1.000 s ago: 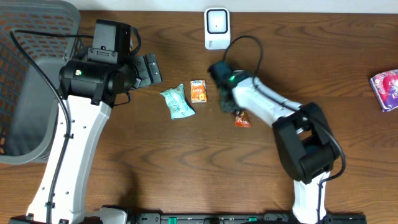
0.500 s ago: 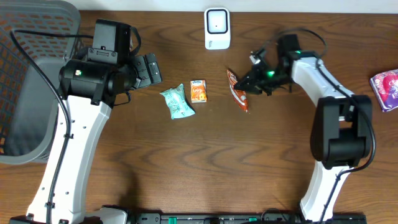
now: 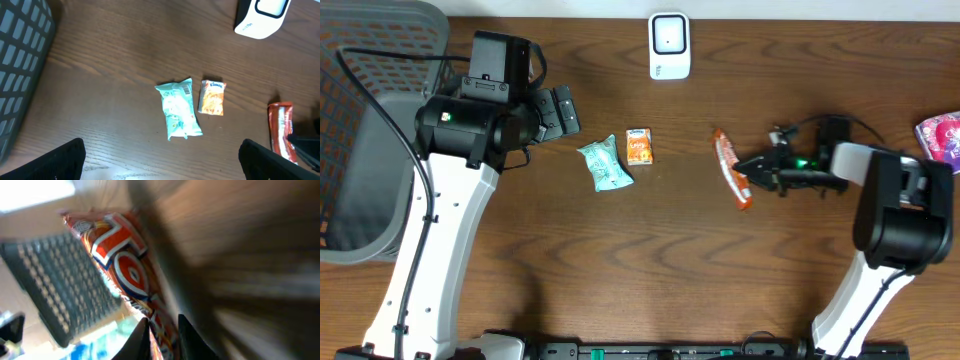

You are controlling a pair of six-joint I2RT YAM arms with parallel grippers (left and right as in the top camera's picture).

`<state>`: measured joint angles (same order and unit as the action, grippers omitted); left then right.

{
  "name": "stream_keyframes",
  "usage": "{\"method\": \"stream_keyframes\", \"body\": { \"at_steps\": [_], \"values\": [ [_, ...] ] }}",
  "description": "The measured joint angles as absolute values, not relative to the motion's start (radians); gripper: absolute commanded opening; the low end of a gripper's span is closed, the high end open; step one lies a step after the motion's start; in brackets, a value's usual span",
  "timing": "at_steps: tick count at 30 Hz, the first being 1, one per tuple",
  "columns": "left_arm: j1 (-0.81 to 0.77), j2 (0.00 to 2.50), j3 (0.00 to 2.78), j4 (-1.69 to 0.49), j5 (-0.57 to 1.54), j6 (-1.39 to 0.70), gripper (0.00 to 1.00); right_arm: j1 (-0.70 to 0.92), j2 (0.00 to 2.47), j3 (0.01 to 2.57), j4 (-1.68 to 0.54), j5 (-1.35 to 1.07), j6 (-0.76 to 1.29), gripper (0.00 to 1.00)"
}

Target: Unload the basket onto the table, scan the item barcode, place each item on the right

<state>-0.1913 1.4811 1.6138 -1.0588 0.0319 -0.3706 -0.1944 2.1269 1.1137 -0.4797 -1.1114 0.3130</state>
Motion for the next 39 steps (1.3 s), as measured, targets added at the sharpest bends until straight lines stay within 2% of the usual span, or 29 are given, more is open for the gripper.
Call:
{"method": "stream_keyframes", "body": {
  "at_steps": [4, 10, 13, 15, 16, 21, 29, 34, 39],
  "values": [
    [-0.191, 1.481, 1.614, -1.059, 0.032, -0.371, 0.98, -0.252, 2.122, 1.148, -0.579, -1.030, 0.318, 0.33],
    [-0.191, 1.481, 1.614, -1.059, 0.032, -0.371, 0.98, -0.261, 2.035, 1.283, -0.815, -0.851, 0.277, 0.33],
    [-0.191, 1.481, 1.614, -1.059, 0.032, -0.371, 0.98, -0.240, 1.962, 1.347, -0.888, -0.776, 0.248, 0.28],
    [-0.191, 1.481, 1.614, -1.059, 0.032, -0.371, 0.98, -0.208, 1.914, 1.368, -0.900, -0.736, 0.234, 0.04],
    [-0.191, 1.481, 1.614, -1.059, 0.032, -0.371, 0.98, -0.181, 1.891, 1.374, -0.902, -0.709, 0.229, 0.01],
    [-0.191, 1.481, 1.614, -1.059, 0.032, -0.371, 0.98, -0.041, 1.861, 1.377, -0.875, -0.553, 0.253, 0.01],
    [-0.191, 1.481, 1.614, -1.059, 0.032, -0.371, 0.98, 0.204, 1.888, 1.377, -0.750, -0.162, 0.366, 0.01],
    [-0.191, 1.481, 1.614, -1.059, 0.032, -0.371, 0.98, 0.265, 1.944, 1.377, -0.743, 0.003, 0.429, 0.01],
    [-0.192, 1.481, 1.614, -1.059, 0.032, -0.371, 0.98, 0.261, 2.027, 1.377, -0.738, 0.086, 0.458, 0.01]
  ]
}}
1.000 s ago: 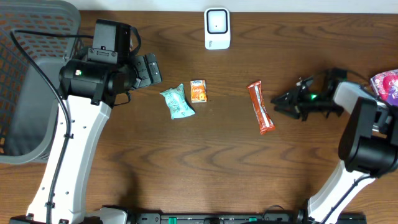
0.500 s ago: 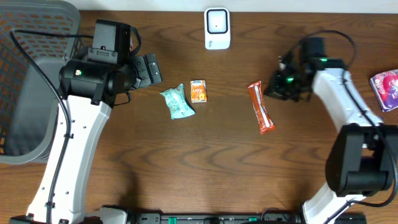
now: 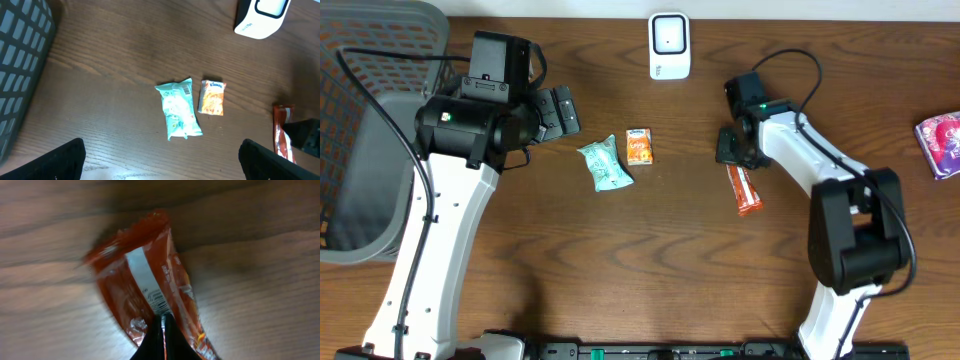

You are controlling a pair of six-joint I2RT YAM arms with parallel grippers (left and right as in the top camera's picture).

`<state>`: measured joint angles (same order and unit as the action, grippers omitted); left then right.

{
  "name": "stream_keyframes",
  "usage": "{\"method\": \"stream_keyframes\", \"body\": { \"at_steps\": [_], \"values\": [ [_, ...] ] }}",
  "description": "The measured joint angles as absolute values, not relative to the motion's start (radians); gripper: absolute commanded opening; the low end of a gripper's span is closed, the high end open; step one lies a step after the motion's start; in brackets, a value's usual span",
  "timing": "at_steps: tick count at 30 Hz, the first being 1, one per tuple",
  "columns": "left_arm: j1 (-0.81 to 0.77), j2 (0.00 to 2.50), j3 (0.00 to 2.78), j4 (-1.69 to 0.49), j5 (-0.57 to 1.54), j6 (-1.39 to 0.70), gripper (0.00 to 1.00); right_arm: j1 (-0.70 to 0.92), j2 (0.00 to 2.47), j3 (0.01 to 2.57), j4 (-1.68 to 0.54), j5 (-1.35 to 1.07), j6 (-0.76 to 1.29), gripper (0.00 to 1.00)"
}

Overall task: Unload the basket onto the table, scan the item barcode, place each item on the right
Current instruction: 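Grasp the Toffee bar with the right gripper at its end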

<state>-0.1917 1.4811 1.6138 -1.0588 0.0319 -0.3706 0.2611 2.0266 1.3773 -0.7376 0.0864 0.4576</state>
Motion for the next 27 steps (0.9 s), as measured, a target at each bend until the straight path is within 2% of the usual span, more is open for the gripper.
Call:
{"method": "stream_keyframes", "body": {
  "at_steps": [8, 13, 15, 20, 27],
  "values": [
    [-0.191, 1.481, 1.614, -1.059, 0.032, -0.371, 0.98, 0.251, 2.037, 1.414, -0.825, 0.114, 0.463, 0.02],
    [-0.191, 1.481, 1.614, -1.059, 0.032, -0.371, 0.98, 0.237, 2.028, 1.530, -1.021, 0.102, 0.436, 0.19],
    [-0.191, 1.481, 1.614, -1.059, 0.032, -0.371, 0.98, 0.237, 2.010, 1.564, -1.088, 0.078, 0.416, 0.22],
    [-0.191, 1.481, 1.614, -1.059, 0.032, -0.371, 0.98, 0.240, 1.964, 1.579, -1.212, 0.032, 0.381, 0.20],
    [-0.191, 1.481, 1.614, -1.058, 0.032, -0.371, 0.98, 0.244, 1.963, 1.444, -1.119, 0.014, 0.371, 0.15]
  ]
}}
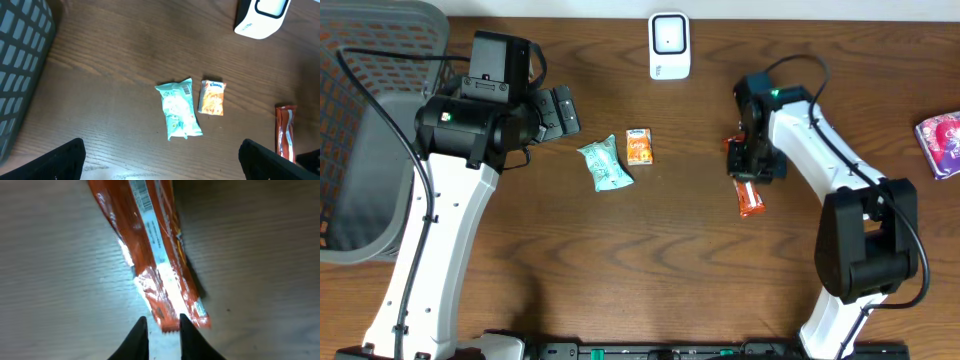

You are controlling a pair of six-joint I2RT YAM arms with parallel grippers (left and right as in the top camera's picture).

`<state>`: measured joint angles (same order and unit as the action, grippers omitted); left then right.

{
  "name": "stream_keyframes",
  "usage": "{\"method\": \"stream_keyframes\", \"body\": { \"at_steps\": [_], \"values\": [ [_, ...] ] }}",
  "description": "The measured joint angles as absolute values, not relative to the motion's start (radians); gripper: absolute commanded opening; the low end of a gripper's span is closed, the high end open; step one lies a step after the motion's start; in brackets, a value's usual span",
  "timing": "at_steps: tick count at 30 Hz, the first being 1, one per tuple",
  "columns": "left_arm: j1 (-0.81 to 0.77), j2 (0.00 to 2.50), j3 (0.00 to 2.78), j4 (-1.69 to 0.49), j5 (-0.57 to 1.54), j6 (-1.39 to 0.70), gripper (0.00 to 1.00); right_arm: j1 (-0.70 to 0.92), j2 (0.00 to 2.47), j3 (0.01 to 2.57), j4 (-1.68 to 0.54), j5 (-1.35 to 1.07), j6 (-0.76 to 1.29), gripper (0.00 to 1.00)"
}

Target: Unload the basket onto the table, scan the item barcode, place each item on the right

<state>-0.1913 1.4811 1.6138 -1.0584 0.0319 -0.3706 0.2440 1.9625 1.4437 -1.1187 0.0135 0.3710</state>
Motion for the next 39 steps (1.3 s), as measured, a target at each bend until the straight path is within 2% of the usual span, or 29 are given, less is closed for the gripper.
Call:
{"method": "stream_keyframes", "body": {
  "at_steps": [6, 8, 9, 13, 18, 19, 21, 22, 23, 24, 32, 39],
  "values": [
    [-0.191, 1.481, 1.614, -1.058, 0.032, -0.371, 0.98, 0.244, 1.962, 1.292, -0.960, 0.003, 0.379, 0.11],
    [-0.192, 1.481, 1.614, -1.059, 0.031, -0.371, 0.98, 0.244, 1.951, 1.267, -0.926, 0.003, 0.379, 0.02],
    [-0.191, 1.481, 1.614, -1.059, 0.031, -0.371, 0.98, 0.244, 1.940, 1.251, -0.908, 0.003, 0.381, 0.01],
    [-0.191, 1.481, 1.614, -1.059, 0.032, -0.371, 0.98, 0.244, 1.929, 1.241, -0.902, -0.006, 0.382, 0.02],
    [-0.192, 1.481, 1.614, -1.058, 0.031, -0.371, 0.98, 0.244, 1.930, 1.309, -1.021, -0.023, 0.382, 0.13],
    [-0.192, 1.481, 1.614, -1.059, 0.031, -0.371, 0.98, 0.244, 1.930, 1.341, -1.042, -0.024, 0.382, 0.22],
    [-0.191, 1.481, 1.614, -1.059, 0.032, -0.371, 0.98, 0.244, 1.930, 1.411, -1.068, -0.028, 0.378, 0.51],
    [-0.192, 1.481, 1.614, -1.059, 0.032, -0.371, 0.98, 0.244, 1.930, 1.449, -1.075, -0.028, 0.374, 0.59],
    [-0.191, 1.481, 1.614, -1.059, 0.031, -0.371, 0.98, 0.244, 1.930, 1.480, -1.074, -0.030, 0.374, 0.61],
    [-0.191, 1.481, 1.614, -1.059, 0.032, -0.371, 0.98, 0.244, 1.930, 1.503, -1.072, -0.030, 0.370, 0.63],
    [-0.191, 1.481, 1.614, -1.059, 0.032, -0.371, 0.98, 0.251, 1.929, 1.521, -1.017, -0.018, 0.363, 0.62],
    [-0.192, 1.481, 1.614, -1.059, 0.032, -0.371, 0.98, 0.310, 1.929, 1.409, -0.913, 0.128, 0.368, 0.62]
  ]
}}
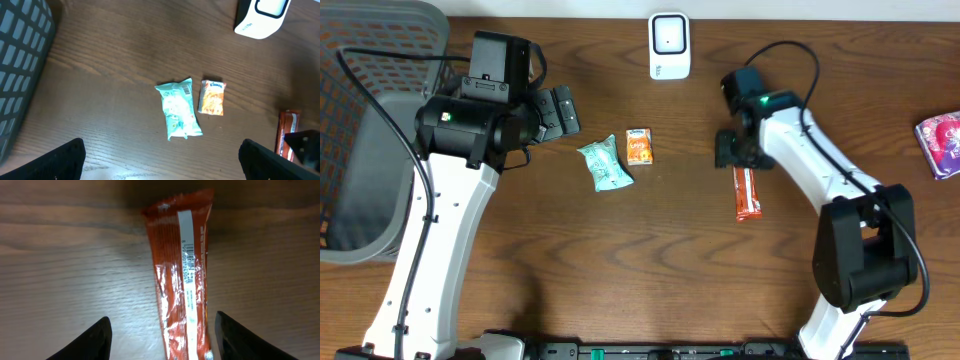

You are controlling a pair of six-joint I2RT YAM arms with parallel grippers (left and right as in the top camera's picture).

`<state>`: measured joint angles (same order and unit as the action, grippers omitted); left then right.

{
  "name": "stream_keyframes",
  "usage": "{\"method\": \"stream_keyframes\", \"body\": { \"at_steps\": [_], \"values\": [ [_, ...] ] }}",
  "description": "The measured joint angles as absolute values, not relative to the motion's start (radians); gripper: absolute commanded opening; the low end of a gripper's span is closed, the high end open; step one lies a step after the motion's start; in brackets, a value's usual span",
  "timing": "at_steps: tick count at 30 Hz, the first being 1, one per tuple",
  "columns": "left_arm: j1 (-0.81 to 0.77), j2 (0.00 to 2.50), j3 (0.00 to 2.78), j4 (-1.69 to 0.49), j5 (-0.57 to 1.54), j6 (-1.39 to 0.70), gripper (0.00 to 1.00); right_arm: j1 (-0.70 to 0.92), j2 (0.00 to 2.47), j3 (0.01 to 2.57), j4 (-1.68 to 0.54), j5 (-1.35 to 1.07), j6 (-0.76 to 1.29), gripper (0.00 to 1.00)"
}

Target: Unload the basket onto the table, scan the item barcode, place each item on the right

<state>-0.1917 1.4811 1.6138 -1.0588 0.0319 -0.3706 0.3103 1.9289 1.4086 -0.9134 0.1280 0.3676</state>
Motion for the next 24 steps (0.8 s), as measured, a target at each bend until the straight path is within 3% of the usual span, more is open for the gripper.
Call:
{"method": "stream_keyframes", "body": {
  "at_steps": [6, 11, 24],
  "values": [
    [-0.191, 1.481, 1.614, -1.059, 0.032, -0.371, 0.98, 0.364, 1.929, 1.295, -0.786, 0.246, 0.379, 0.60],
    [-0.191, 1.481, 1.614, -1.059, 0.032, -0.371, 0.98, 0.407, 1.929, 1.243, -0.732, 0.350, 0.412, 0.47],
    [-0.191, 1.481, 1.614, -1.059, 0.032, -0.371, 0.98, 0.427, 1.929, 1.183, -0.675, 0.453, 0.418, 0.46]
  ]
}}
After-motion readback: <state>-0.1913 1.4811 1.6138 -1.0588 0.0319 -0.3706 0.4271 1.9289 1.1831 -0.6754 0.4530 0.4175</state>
